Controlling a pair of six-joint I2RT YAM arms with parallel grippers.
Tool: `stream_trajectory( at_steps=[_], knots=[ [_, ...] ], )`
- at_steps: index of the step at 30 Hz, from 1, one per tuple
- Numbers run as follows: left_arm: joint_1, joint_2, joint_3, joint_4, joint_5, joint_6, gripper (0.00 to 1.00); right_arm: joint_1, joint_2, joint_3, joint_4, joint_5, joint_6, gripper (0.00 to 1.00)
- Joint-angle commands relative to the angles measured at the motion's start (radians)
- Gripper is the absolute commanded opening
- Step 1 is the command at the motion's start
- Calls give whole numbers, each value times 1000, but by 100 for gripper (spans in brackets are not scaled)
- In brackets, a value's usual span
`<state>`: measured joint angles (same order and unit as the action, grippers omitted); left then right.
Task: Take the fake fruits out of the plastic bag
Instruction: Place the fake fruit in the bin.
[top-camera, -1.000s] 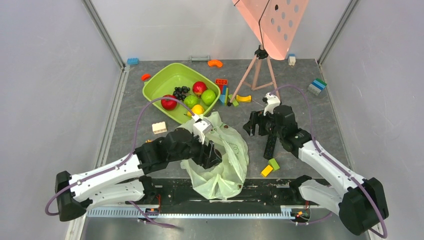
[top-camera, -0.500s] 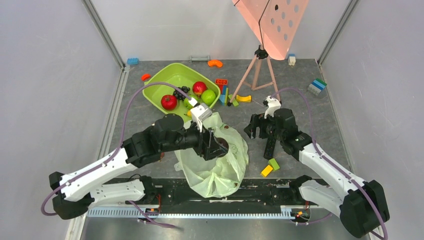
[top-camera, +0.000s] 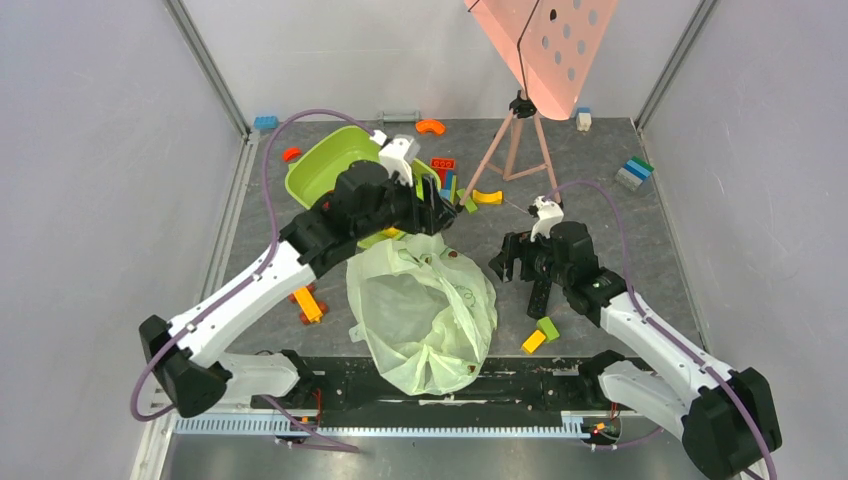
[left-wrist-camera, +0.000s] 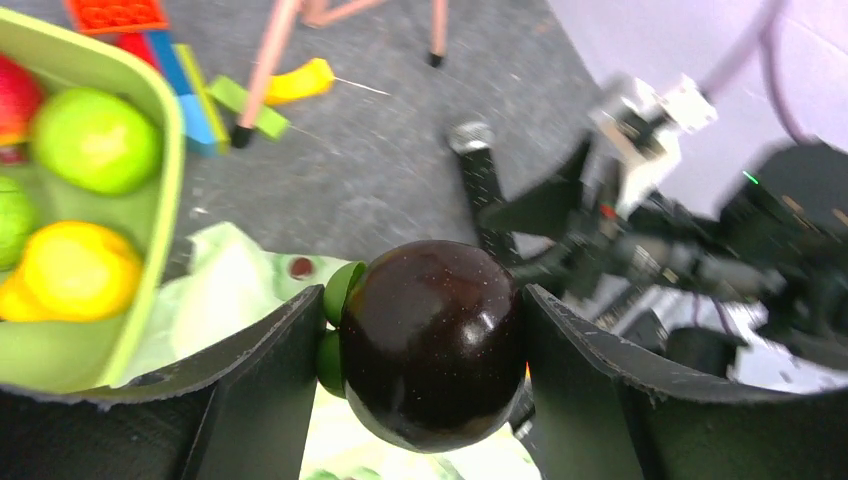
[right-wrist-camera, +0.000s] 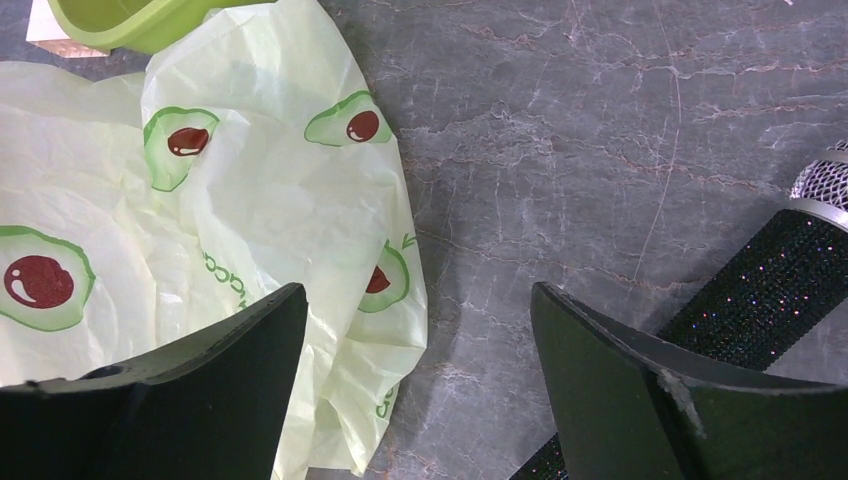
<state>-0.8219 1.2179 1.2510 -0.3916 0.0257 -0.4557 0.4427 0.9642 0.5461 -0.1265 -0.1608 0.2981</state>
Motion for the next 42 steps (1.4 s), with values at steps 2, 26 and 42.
stream_trajectory(
  at_steps=[2, 26, 42],
  knots=[
    [141, 94, 84, 60, -69, 37, 68, -1, -23, -12, 31, -28, -1, 86],
    [599, 658, 303, 106, -234, -9, 64, -2, 31, -9, 32, -140, 13, 90],
    [622, 840, 448, 95, -247, 23, 64, -1, 54, -14, 24, -131, -1, 93]
  ],
)
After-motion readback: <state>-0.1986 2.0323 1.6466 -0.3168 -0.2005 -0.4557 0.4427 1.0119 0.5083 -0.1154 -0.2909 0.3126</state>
